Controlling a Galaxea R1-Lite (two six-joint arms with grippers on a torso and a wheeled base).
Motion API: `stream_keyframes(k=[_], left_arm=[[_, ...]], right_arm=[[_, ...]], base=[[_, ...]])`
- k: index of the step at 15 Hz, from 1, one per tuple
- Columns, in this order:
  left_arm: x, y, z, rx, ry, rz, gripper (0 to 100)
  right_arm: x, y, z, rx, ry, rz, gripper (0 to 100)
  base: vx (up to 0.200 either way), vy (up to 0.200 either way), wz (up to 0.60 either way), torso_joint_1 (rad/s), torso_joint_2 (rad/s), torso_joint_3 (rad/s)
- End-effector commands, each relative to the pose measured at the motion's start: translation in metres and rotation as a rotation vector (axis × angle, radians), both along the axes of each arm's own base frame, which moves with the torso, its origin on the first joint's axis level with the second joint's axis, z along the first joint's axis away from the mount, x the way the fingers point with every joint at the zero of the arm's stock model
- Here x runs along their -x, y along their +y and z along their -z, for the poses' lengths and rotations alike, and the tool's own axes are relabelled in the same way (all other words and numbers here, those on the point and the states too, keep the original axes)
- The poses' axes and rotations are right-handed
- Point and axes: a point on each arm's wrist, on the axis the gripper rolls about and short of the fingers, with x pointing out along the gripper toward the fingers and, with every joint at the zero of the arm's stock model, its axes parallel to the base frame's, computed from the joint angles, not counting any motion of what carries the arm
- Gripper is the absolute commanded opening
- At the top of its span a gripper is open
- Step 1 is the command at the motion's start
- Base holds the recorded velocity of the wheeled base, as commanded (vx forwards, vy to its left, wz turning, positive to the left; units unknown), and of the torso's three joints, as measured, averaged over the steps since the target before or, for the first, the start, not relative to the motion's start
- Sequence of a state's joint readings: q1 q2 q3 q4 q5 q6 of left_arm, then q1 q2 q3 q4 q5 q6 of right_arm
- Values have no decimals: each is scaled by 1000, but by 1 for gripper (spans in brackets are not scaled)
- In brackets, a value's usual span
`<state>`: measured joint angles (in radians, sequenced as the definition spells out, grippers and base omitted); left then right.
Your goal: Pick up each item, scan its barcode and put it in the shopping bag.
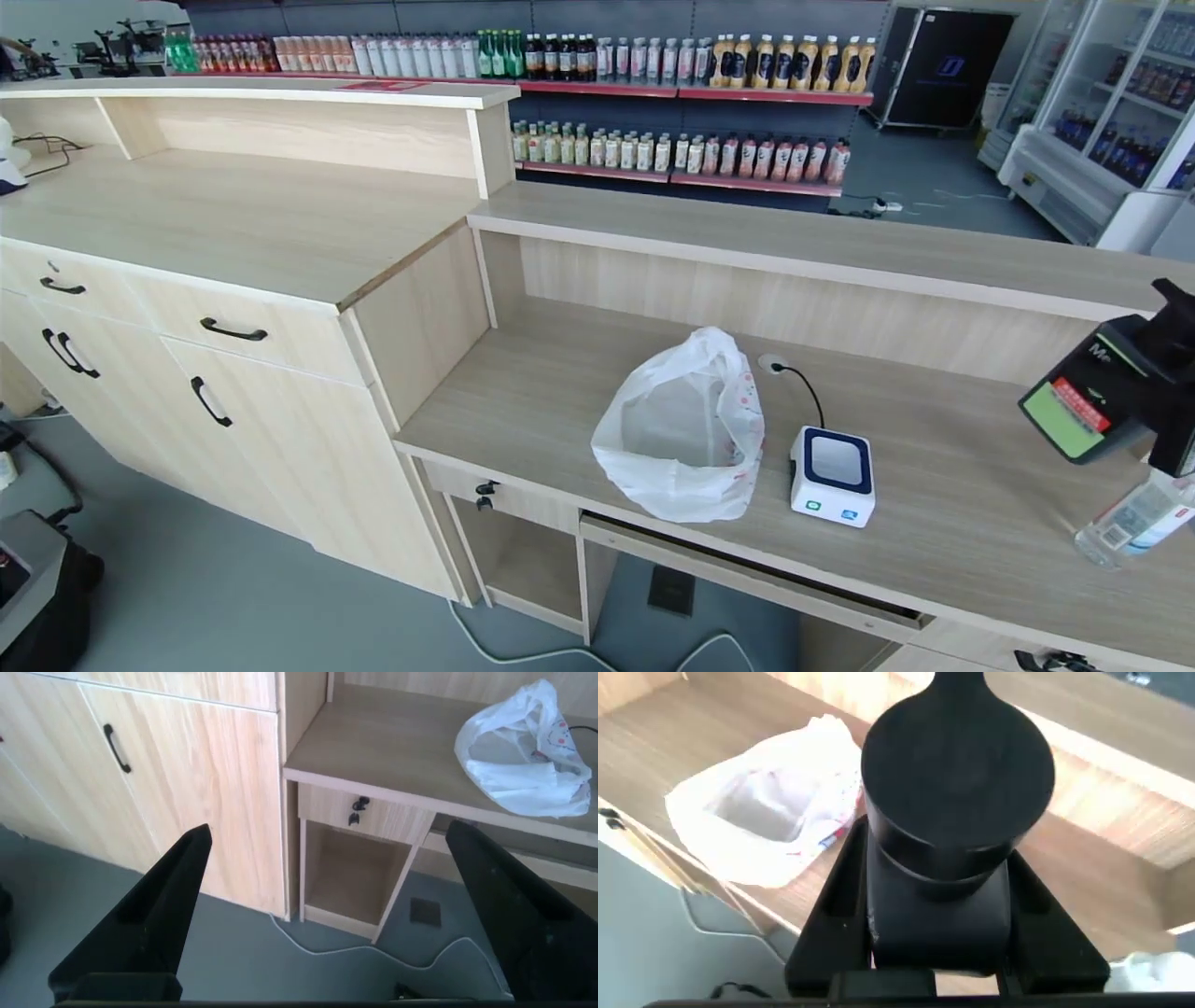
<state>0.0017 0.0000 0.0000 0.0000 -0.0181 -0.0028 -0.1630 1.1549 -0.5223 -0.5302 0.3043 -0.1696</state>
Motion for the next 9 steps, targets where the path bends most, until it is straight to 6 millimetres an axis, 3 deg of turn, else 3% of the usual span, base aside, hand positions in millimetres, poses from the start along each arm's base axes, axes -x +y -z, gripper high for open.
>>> stream_keyframes(k=[1, 5, 9], left_arm=[[0, 0, 0, 0, 2, 0, 100], [0, 0, 0, 0, 2, 0, 100], [0, 0, 0, 0, 2, 0, 100]], right_arm=[[-46, -10, 12, -240, 137, 40, 0], [-98, -32, 38, -503, 291, 104, 0], [-124, -41, 73, -533, 413, 56, 0]], base=[[0, 0, 0, 0, 0, 0], [0, 0, 0, 0, 0, 0], [0, 0, 0, 0, 0, 0]])
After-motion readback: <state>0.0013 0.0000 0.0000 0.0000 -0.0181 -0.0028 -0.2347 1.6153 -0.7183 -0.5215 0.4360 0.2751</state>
